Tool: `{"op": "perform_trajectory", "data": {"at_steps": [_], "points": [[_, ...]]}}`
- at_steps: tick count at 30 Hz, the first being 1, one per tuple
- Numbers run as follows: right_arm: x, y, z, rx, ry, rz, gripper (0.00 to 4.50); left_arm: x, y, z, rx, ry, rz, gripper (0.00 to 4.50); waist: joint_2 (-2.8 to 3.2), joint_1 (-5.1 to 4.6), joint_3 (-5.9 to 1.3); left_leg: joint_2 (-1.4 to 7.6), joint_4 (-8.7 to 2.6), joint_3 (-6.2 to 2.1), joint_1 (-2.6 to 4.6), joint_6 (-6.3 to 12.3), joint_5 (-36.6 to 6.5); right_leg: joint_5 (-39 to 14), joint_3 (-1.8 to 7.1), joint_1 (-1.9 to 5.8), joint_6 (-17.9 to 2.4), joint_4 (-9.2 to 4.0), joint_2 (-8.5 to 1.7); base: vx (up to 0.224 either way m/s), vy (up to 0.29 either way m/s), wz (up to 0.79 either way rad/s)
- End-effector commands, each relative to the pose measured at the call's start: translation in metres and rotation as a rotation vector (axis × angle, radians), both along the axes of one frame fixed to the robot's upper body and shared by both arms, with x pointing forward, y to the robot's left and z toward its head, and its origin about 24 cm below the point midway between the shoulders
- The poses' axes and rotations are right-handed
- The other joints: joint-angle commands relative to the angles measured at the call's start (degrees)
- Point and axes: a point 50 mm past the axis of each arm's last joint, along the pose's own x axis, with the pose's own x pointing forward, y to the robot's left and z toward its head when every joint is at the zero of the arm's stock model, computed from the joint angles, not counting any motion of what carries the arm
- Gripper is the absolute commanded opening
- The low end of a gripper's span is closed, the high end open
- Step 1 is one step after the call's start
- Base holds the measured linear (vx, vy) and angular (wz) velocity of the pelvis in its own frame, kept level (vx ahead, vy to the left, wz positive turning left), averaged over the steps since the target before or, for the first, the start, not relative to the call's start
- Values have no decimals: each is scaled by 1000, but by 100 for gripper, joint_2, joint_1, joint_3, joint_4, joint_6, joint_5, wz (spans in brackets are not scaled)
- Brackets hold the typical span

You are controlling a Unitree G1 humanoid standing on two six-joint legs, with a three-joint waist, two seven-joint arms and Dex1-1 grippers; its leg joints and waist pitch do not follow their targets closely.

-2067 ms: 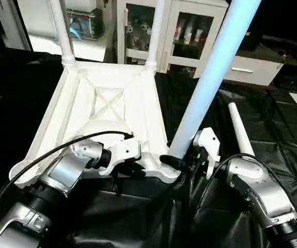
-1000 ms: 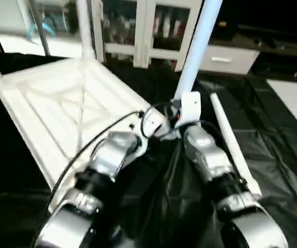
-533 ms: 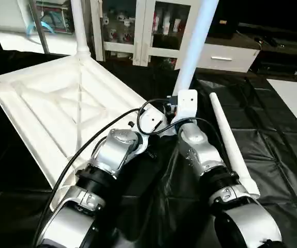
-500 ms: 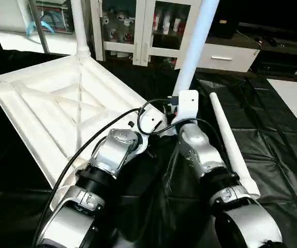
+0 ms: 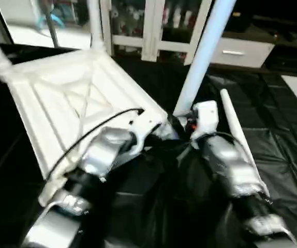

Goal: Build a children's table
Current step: Insert table leg to table base

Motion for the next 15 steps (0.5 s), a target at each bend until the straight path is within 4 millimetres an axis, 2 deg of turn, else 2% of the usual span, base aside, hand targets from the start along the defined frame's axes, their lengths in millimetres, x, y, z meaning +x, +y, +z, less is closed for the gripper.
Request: {"op": "perform_trajectory", "data": {"at_steps": [1, 4, 5, 7, 8, 10, 11, 12, 13, 14, 15], "points": [[-10, -16, 7, 29, -10, 81, 387, -6, 11, -4, -4, 5, -51, 0, -4, 36, -291, 316, -342, -51, 4, 627, -322, -443, 289, 363, -1422, -324, -480, 0, 0, 0], [-21, -28, 10, 4, -25, 187, 412, -16, 18, -7, -9, 52, -137, 0, -8, 40, -282, 310, -340, -56, -16, 615, -292, -405, 290, 371, -1401, -321, -472, 0, 0, 0], [-26, -33, 10, -24, -22, 238, 417, -21, 22, -9, 6, 59, -207, 0, 22, 50, -284, 309, -339, -61, -8, 617, -322, -457, 285, 363, -1409, -325, -475, 0, 0, 0], [-29, -37, 10, -44, -19, 273, 427, -25, 24, -10, 19, 65, -255, 0, 15, 41, -278, 313, -347, -55, -1, 584, -425, -618, 286, 352, -1393, -338, -473, 0, 0, 0], [-37, -43, 9, -70, 3, 370, 436, -36, 32, -13, 50, 130, -346, 0, 35, 52, -286, 312, -337, -49, 26, 561, -469, -652, 280, 334, -1420, -338, -463, 0, 0, 0], [-40, -45, 8, -91, 18, 422, 445, -44, 34, -13, 48, 159, -419, 0, 39, 55, -283, 325, -342, -50, 9, 599, -294, -379, 276, 342, -1481, -295, -456, 0, 0, 0], [-42, -45, 8, -99, 20, 442, 445, -46, 35, -13, 50, 168, -436, 0, 50, 72, -297, 324, -331, -52, 33, 592, -270, -338, 268, 336, -1512, -284, -461, 0, 0, 0], [-43, -45, 7, -106, 22, 460, 445, -47, 36, -13, 51, 173, -449, 0, 71, 80, -308, 332, -310, -36, 74, 624, -136, -75, 271, 310, -1611, -252, -451, 0, 0, 0], [-45, -43, 6, -106, 28, 499, 445, -48, 36, -13, 53, 174, -451, 0, 71, 80, -308, 332, -310, -36, 74, 624, -136, -75, 271, 310, -1611, -252, -451, 0, 0, 0], [-48, -39, 5, -105, 37, 559, 445, -47, 37, -13, 61, 167, -450, 0, 64, 108, -300, 328, -299, -23, 70, 689, -72, 147, 263, 308, -1719, -229, -437, 0, 0, 0], [-48, -38, 5, -106, 37, 573, 445, -47, 37, -13, 62, 166, -450, 0, 61, 116, -307, 328, -294, -25, 70, 697, -80, 153, 259, 316, -1733, -222, -439, 0, 0, 0]]}}
